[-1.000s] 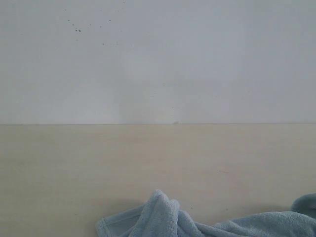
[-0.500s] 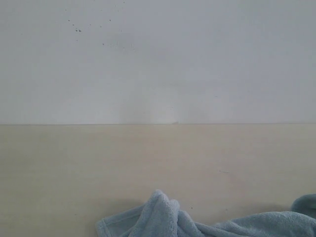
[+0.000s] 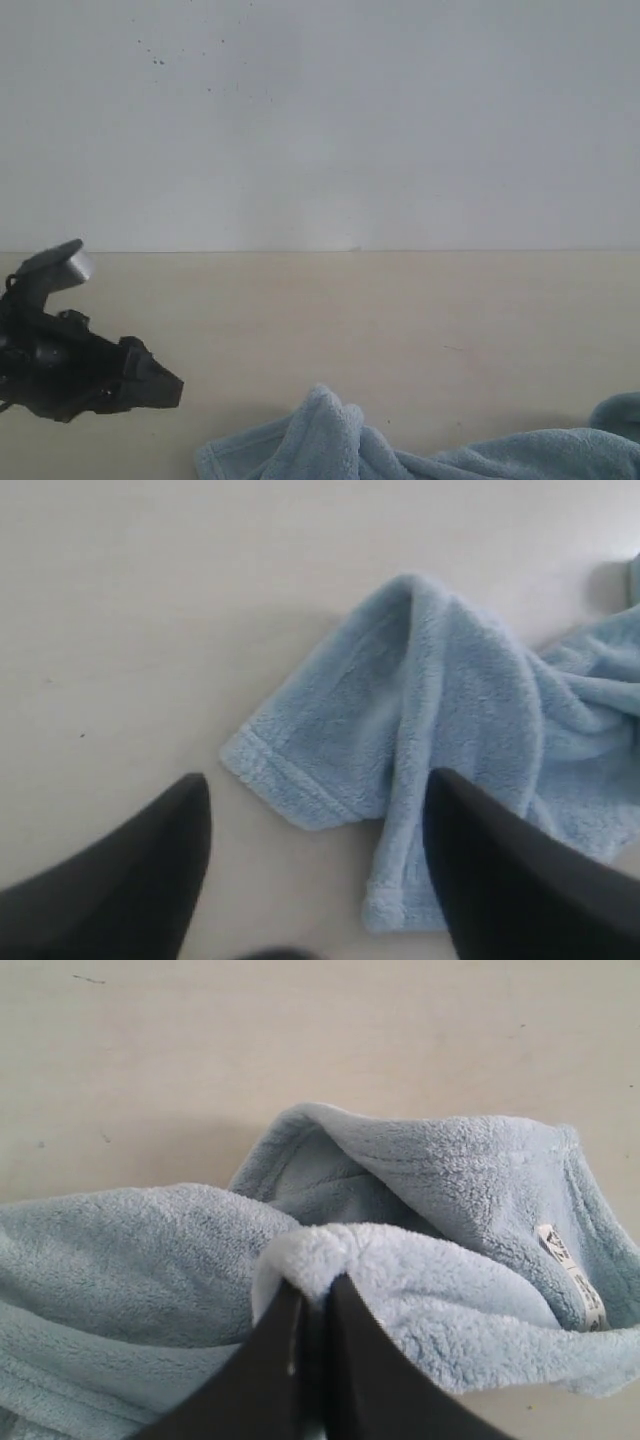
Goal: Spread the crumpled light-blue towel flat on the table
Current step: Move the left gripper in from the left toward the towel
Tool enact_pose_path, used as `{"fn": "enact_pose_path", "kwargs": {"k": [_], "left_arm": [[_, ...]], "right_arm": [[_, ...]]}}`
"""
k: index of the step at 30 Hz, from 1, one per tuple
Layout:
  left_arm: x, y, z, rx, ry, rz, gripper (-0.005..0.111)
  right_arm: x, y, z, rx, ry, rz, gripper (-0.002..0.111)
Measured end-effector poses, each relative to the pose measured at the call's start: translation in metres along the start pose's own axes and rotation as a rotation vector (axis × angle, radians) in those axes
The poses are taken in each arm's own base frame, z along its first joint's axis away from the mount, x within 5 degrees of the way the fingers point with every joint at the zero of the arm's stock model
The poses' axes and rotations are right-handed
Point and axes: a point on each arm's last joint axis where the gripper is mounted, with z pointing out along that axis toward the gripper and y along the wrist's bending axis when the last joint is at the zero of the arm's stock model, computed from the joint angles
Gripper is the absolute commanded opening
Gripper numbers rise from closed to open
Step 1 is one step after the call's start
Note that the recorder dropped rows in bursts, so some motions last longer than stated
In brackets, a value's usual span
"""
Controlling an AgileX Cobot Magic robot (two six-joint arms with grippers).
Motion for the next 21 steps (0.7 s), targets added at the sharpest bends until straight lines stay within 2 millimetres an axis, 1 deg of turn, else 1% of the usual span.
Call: {"fn": "enact_pose_path", "kwargs": {"k": [3,5,10,15,21], "left_arm": [[0.0,0.012,0.024,0.015,0.052,-0.01,0.062],[-0.001,0.015,0.035,0.047,0.055,-0.019,0.062],[0.005,0.014,0.059,0.102,0.057,-0.007,0.061],[0.008,0.013,0.071,0.079,0.057,0.031,0.061],[0.005,0.016,0.072,0.036,0.044,0.067,0.061]], "right_arm": [[-0.001,0.0,0.0,0.002,-0.016,0.0,0.001],[-0.003,0.0,0.0,0.003,-0.028,0.0,0.001],[-0.003,0.0,0.0,0.003,-0.037,0.0,0.001],[-0.004,0.0,0.0,0.004,-0.045,0.0,0.001],[-0.005,0.0,0.0,0.005,-0.053,0.0,0.001]]}}
